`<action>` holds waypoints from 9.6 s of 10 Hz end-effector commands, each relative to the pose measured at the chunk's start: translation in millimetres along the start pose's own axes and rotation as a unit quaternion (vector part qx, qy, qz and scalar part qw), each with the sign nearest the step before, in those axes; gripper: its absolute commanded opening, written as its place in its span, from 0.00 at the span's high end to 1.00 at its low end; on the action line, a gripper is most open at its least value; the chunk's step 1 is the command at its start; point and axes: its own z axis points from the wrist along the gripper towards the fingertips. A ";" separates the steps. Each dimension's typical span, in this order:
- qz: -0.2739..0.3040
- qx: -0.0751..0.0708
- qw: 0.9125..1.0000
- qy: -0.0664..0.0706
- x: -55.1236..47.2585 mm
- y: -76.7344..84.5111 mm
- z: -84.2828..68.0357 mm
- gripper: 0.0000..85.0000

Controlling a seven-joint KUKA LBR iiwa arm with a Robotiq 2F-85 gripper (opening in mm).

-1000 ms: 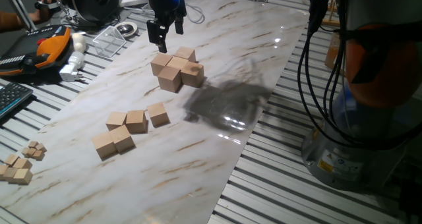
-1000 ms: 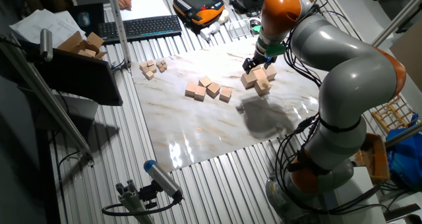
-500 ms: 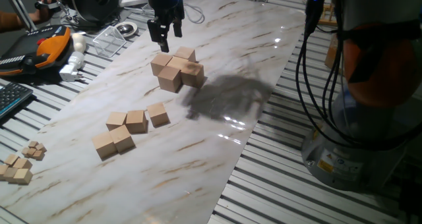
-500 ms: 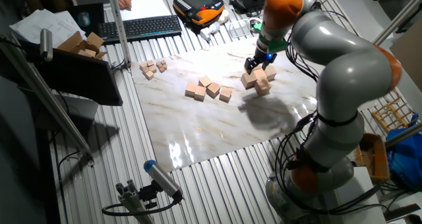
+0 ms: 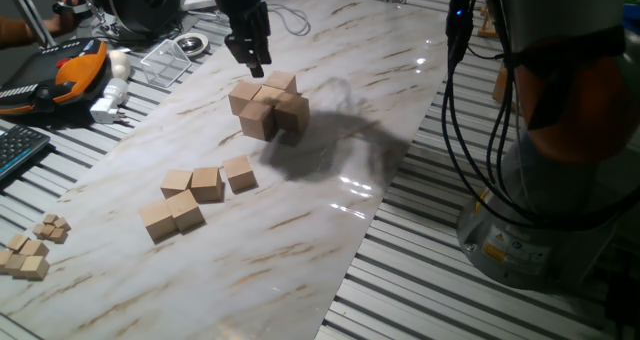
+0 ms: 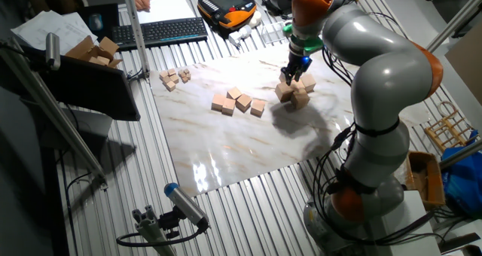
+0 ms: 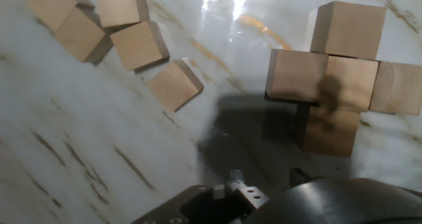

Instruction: Stack the blocks into a cross shape

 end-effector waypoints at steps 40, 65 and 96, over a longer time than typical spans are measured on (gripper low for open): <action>0.274 -0.018 0.959 -0.073 -67.3 109.4 180.3 0.00; 0.235 0.012 0.968 -0.093 -75.5 94.9 164.2 1.00; -0.038 0.041 0.996 -0.065 -22.3 -133.4 61.4 1.00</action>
